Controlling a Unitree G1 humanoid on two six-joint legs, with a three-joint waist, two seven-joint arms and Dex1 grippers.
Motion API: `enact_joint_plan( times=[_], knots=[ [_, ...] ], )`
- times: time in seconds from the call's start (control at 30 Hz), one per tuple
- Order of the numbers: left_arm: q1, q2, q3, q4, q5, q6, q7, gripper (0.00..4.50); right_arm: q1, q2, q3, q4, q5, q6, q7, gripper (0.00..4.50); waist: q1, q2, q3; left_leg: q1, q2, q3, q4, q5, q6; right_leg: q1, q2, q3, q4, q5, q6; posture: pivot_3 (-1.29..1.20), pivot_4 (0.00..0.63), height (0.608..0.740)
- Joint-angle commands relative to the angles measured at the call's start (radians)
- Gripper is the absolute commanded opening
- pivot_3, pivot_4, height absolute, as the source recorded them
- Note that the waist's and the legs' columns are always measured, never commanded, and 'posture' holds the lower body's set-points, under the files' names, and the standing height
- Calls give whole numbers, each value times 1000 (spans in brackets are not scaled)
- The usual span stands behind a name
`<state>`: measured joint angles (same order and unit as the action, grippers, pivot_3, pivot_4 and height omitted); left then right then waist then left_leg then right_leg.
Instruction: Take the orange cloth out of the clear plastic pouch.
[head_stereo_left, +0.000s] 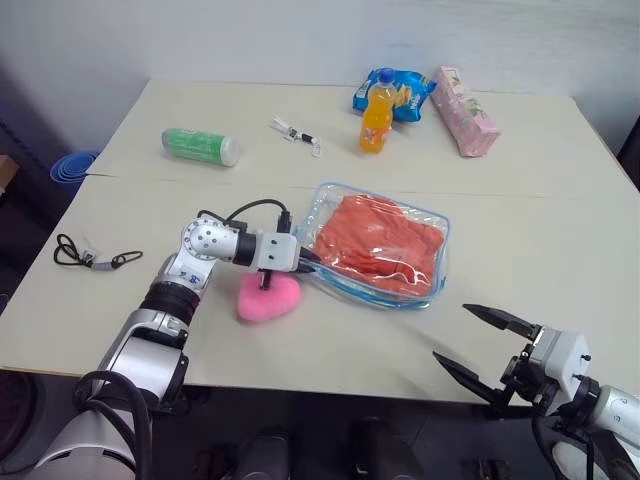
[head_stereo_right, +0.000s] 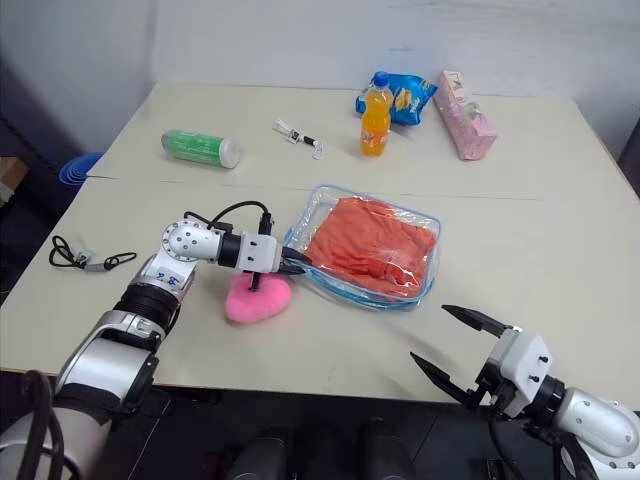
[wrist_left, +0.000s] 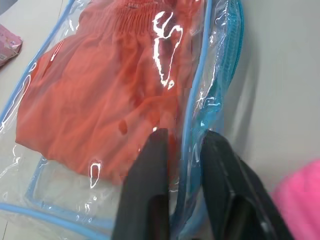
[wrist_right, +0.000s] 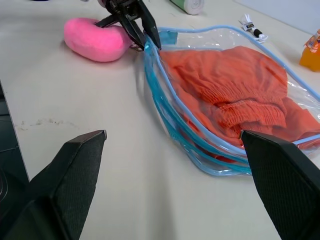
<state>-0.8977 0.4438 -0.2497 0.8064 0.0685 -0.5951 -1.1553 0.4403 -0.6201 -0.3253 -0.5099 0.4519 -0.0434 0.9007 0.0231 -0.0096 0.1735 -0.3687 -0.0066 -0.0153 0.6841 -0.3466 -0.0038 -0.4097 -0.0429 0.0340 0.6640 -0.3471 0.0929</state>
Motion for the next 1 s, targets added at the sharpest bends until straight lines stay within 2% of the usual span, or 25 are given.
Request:
enact_joint_plan(
  times=[0.03, 0.13, 0.27, 0.4, 0.53, 0.73, 0.83, 0.93, 1.0],
  knots=[
    [-2, -25, 40, -54, -95, 138, -48, 35, 6, -10, -26, -39, 18, -1, -1, 4500, 0, 0, 0, 0, 0, 0, 0, 0, 0, 0, 0, 0, 0, 0, 0, 0, 150, 740],
    [19, -47, 79, -164, -225, 367, -134, 35, 25, -36, 12, -103, 44, 56, 15, 4500, 0, 0, 0, -1, 0, 0, 0, 0, 0, 0, 0, 0, 1, 0, 0, 0, 150, 740],
    [45, -49, 93, -316, -297, 660, -134, 35, 29, -80, 107, -223, 80, 203, -12, 4500, -3, 0, 0, -1, 1, -1, 0, 0, 0, 0, 0, 0, 1, 0, 0, 0, 150, 740],
    [64, -63, 84, -454, -322, 902, -65, 35, -97, -72, 235, -283, 75, 387, -140, 4500, -5, -1, 0, -1, 1, -2, 1, 1, -1, 0, 0, 0, 1, 0, 0, 0, 150, 740],
    [103, -62, 51, -536, -304, 974, -49, 35, -273, -29, 322, -195, -41, 468, -268, 4500, -5, 0, 0, -1, 0, -2, 1, 1, -2, -1, 0, 0, 2, 0, 0, 0, 150, 740],
    [119, -69, 48, -572, -308, 1038, -8, 35, -400, 43, 388, -116, -134, 530, -381, 4500, -1, -1, 0, -3, 0, -2, 1, 1, -2, -3, 0, 0, 1, 0, 0, 0, 150, 740],
    [122, -72, 49, -578, -310, 1049, 5, 0, -441, 62, 418, -98, -175, 538, -404, 3857, -2, 0, 0, -3, 0, -2, 1, 1, -2, -3, 0, 0, 1, 0, 0, 0, 150, 740],
    [128, -77, 46, -585, -310, 1048, 14, 0, -477, 60, 450, -57, -265, 518, -438, 2863, -3, 0, 0, -3, 0, -2, 1, 1, -3, -3, 0, 0, 2, 0, 0, 0, 150, 740],
    [132, -78, 46, -591, -312, 1050, 17, 0, -492, 48, 479, -37, -313, 505, -433, 2863, -2, 0, 0, -3, 0, -2, 1, 1, -3, -3, 0, 0, 2, 0, 0, 0, 150, 740]
  ],
)
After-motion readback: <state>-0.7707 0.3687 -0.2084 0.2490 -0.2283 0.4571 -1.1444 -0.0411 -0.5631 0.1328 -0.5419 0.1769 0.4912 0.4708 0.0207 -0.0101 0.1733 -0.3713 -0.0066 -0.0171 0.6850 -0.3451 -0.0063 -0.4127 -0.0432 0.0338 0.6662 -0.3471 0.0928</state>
